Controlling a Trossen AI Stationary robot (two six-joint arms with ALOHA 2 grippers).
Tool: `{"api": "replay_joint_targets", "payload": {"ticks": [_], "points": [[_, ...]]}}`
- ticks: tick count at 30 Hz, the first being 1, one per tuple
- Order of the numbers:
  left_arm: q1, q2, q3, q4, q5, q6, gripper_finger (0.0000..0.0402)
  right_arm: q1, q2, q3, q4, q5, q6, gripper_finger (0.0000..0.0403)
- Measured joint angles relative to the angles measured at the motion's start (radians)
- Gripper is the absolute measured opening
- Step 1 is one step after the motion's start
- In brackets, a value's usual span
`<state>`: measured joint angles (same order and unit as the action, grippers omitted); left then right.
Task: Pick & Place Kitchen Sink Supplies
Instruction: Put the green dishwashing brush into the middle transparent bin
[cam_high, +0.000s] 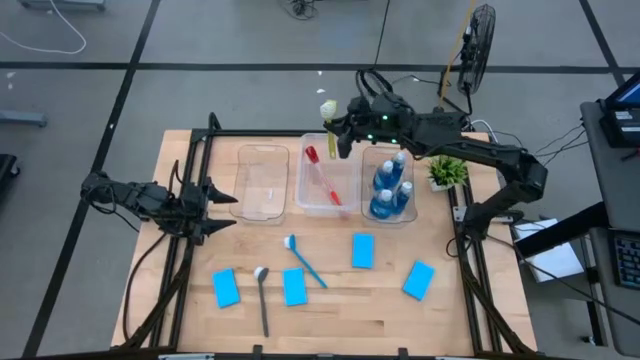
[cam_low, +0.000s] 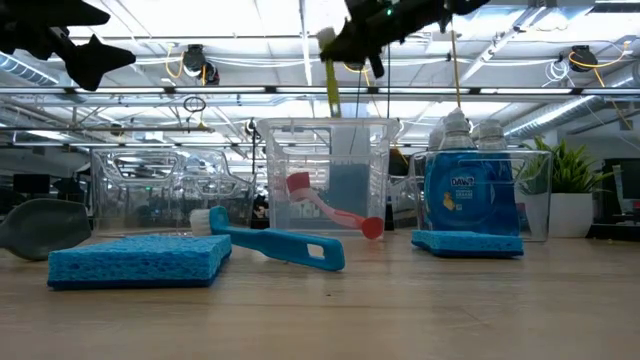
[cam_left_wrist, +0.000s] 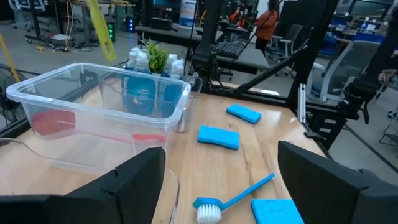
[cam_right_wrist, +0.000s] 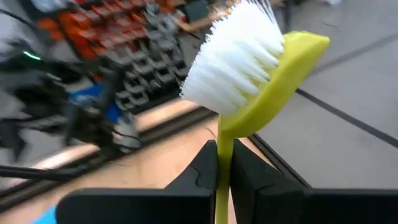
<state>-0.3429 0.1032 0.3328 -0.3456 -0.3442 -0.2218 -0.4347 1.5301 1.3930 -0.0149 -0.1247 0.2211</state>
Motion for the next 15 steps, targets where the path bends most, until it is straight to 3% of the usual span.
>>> {"api": "replay_joint_targets", "payload": {"ticks": [3, 15], "points": [[0.000, 0.000, 0.000, -0.001, -0.007, -0.007, 0.0307, -0.003, 0.033, 0.000, -0.021, 0.049, -0.009, 0.0009], [0.000, 0.000, 0.000, -0.001, -0.026, -0.023, 0.0328, 0.016, 0.117, 0.000, -0.164, 0.046, 0.110, 0.0009]]}}
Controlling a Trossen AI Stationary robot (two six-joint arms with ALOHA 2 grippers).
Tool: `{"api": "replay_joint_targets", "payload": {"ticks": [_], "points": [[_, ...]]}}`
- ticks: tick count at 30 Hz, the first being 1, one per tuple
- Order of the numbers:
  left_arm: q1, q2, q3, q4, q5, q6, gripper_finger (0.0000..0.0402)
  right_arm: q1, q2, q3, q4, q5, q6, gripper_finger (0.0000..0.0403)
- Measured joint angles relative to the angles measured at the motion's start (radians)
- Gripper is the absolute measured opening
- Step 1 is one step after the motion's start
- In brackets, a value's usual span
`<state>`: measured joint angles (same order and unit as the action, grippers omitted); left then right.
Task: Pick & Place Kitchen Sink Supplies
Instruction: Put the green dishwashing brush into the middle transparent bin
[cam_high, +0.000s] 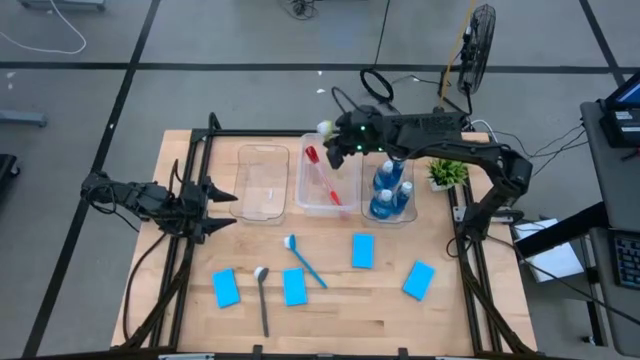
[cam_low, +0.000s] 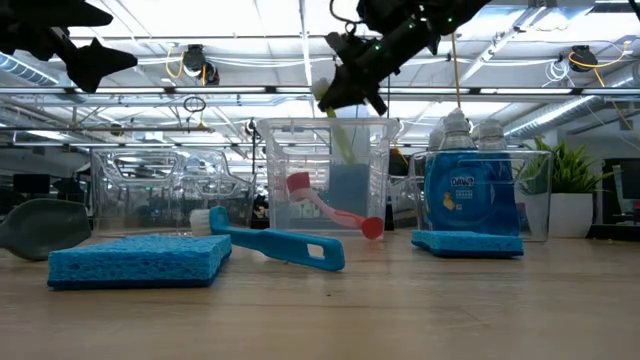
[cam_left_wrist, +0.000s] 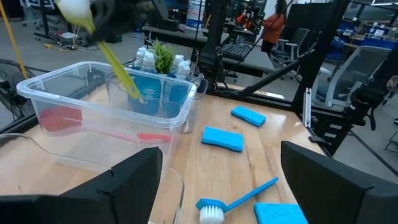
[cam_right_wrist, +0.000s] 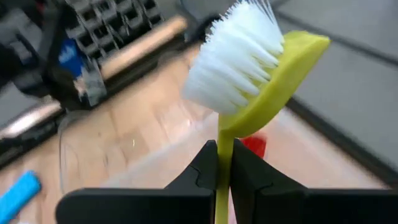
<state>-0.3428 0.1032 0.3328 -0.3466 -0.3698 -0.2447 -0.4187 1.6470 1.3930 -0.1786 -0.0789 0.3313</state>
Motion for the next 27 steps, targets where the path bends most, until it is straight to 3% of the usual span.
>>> {"api": "replay_joint_targets", "payload": {"ticks": [15, 27], "points": [[0.000, 0.000, 0.000, -0.001, -0.042, -0.002, 0.0306, 0.054, 0.039, 0.000, -0.102, 0.000, 0.016, 0.0009], [0.000, 0.000, 0.000, -0.001, -0.042, -0.002, 0.0326, 0.061, 0.039, -0.006, -0.154, 0.000, 0.016, 0.0012]]}}
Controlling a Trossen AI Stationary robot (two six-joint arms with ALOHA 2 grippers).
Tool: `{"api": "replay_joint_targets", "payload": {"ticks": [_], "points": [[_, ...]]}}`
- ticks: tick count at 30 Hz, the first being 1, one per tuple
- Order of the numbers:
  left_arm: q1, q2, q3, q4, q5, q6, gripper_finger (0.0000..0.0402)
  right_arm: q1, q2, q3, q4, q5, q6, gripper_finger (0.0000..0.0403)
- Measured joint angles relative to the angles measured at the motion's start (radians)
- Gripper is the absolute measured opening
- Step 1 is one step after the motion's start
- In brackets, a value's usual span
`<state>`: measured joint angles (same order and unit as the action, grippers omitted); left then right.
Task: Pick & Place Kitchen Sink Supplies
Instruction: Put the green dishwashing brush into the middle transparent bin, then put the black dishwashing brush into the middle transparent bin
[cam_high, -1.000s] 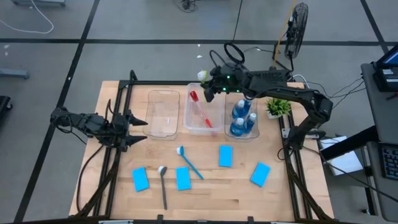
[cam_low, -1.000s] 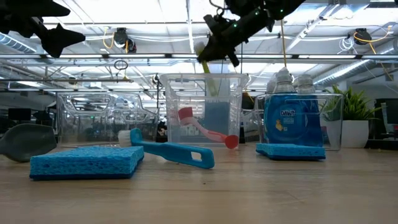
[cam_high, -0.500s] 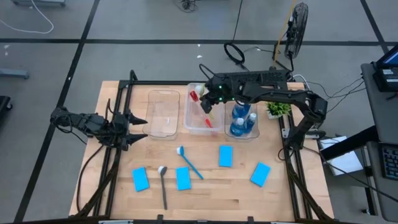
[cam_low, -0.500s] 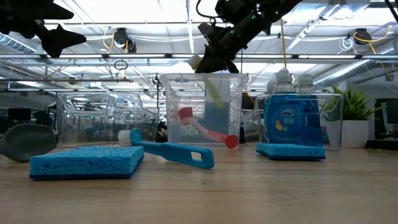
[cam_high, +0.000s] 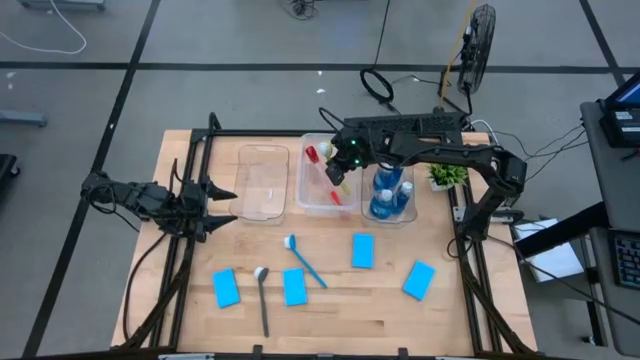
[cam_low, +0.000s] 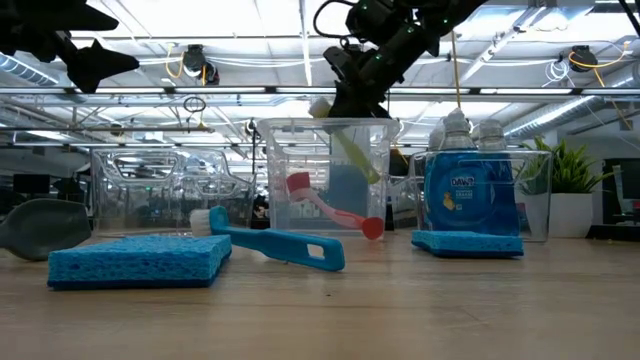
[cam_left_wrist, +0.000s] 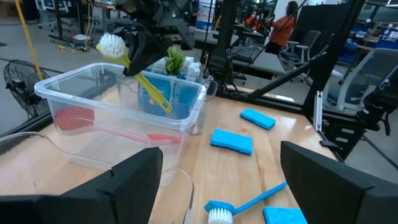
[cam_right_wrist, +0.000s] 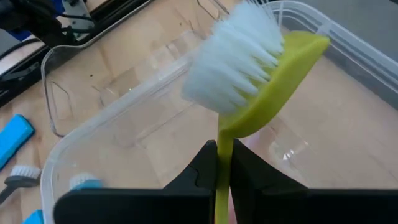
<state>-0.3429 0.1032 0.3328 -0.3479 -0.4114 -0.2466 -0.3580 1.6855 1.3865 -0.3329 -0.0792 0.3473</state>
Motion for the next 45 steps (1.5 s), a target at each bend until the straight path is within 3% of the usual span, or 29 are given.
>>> {"api": "replay_joint_targets", "payload": {"ticks": [18, 30, 33, 39, 45], "points": [[0.000, 0.000, 0.000, 0.001, 0.001, -0.024, 0.0306, 0.003, 0.000, -0.119, 0.135, -0.031, 0.045, 0.0019], [0.000, 0.000, 0.000, 0.001, 0.002, -0.021, 0.0328, 0.006, 0.000, -0.119, 0.160, -0.030, 0.091, 0.0105], [0.000, 0.000, 0.000, 0.001, 0.002, -0.024, 0.0326, 0.006, -0.005, -0.120, 0.224, -0.039, 0.111, 0.0122], [0.000, 0.000, 0.000, 0.000, 0.005, -0.089, 0.0315, 0.008, -0.046, -0.121, 0.463, -0.181, 0.126, 0.0136], [0.000, 0.000, 0.001, 0.000, 0.059, -0.125, 0.0306, 0.039, -0.111, -0.121, 0.673, -0.207, 0.109, 0.0134]]}}
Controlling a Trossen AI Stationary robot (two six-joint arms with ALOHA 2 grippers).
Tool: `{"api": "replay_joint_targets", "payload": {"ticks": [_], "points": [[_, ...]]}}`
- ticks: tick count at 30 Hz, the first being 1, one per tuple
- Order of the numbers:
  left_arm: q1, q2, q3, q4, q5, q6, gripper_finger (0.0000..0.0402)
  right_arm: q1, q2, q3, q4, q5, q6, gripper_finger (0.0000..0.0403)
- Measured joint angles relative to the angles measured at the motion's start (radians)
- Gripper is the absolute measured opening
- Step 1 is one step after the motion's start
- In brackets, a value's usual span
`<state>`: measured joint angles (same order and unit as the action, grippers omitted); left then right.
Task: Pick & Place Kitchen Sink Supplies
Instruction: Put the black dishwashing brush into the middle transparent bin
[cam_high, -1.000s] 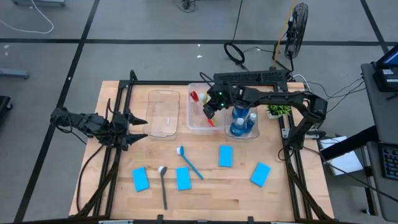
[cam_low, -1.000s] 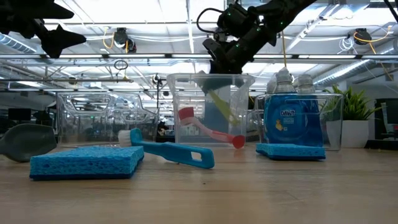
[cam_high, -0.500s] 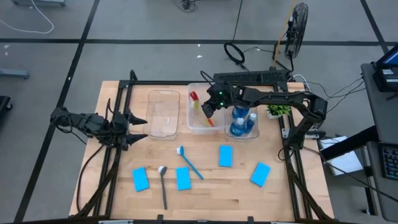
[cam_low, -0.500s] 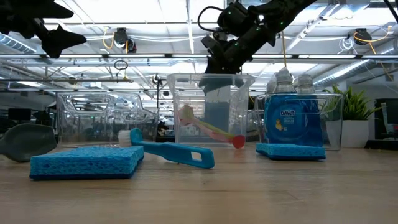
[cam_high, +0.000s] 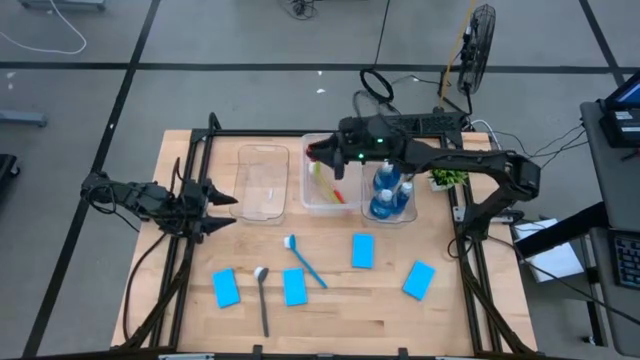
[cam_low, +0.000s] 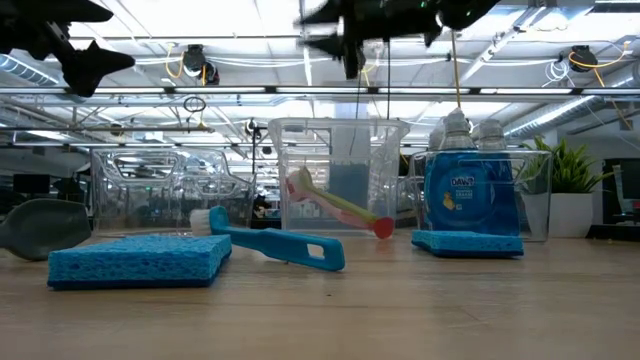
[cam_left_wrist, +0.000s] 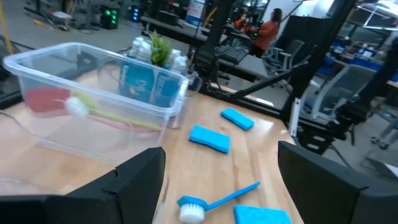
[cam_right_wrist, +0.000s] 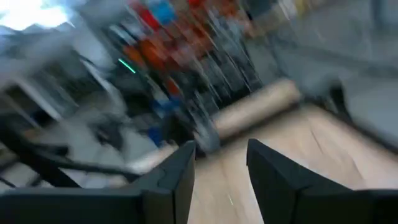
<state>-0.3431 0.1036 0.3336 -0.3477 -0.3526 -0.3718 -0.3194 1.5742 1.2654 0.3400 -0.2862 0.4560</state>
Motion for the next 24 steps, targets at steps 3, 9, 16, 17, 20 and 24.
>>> {"api": "replay_joint_targets", "payload": {"ticks": [3, 9, 16, 17, 20, 24], "points": [[0.000, 0.000, 0.000, 0.000, 0.022, -0.005, 0.0309, 0.018, -0.049, 0.003, 0.038, -0.007, -0.022, 0.0131], [0.000, 0.000, 0.000, 0.001, 0.040, -0.006, 0.0321, 0.062, -0.158, 0.002, -0.008, -0.006, -0.060, 0.0130], [0.000, 0.000, 0.000, 0.001, 0.040, -0.016, 0.0327, 0.107, -0.280, 0.002, -0.164, -0.006, -0.099, 0.0130], [0.000, 0.000, 0.000, 0.002, 0.040, -0.016, 0.0325, 0.111, -0.300, 0.002, -0.202, -0.007, -0.101, 0.0130], [0.000, 0.000, 0.000, 0.003, 0.041, -0.017, 0.0320, 0.125, -0.350, 0.002, -0.280, -0.007, -0.102, 0.0130], [0.000, 0.000, 0.000, 0.004, 0.058, -0.018, 0.0313, 0.142, -0.412, 0.002, -0.374, -0.006, -0.080, 0.0130]]}}
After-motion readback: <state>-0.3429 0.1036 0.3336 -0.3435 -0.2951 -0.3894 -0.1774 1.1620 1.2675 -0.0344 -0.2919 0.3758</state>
